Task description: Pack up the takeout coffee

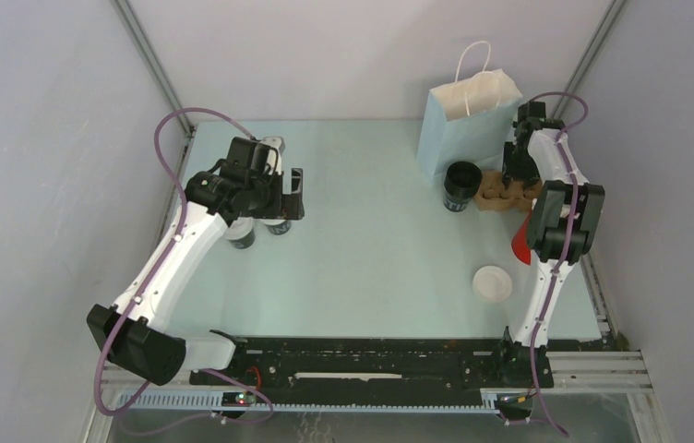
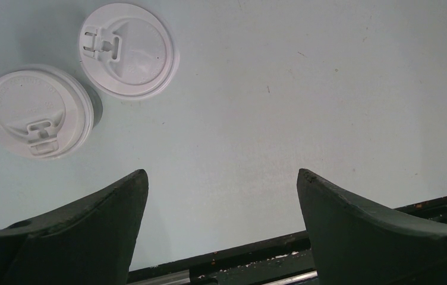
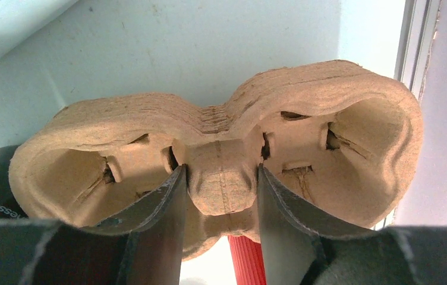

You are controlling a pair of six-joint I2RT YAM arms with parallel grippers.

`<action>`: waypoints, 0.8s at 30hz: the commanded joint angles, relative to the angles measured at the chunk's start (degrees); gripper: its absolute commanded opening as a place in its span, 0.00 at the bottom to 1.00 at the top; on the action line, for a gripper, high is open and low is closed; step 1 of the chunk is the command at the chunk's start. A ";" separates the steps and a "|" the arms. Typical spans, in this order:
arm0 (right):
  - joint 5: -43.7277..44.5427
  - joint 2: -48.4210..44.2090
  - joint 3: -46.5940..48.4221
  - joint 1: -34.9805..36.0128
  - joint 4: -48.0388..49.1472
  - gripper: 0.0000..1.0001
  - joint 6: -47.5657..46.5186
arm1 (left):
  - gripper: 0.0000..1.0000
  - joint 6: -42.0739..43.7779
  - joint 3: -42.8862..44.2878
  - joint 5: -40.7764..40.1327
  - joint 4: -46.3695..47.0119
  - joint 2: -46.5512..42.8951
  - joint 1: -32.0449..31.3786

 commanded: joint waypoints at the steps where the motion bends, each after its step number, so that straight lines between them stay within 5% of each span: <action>1: 2.17 -6.97 -0.87 -0.30 2.38 0.41 -0.68 | 1.00 0.31 3.57 0.71 0.24 0.10 0.34; 19: -10.19 -12.24 -8.83 -2.96 7.67 0.42 -1.41 | 1.00 -1.07 1.36 4.49 0.98 -2.01 0.38; 24: -5.74 -9.51 -4.36 -3.62 3.08 0.44 -2.35 | 1.00 -1.27 0.44 4.65 0.81 -2.90 0.38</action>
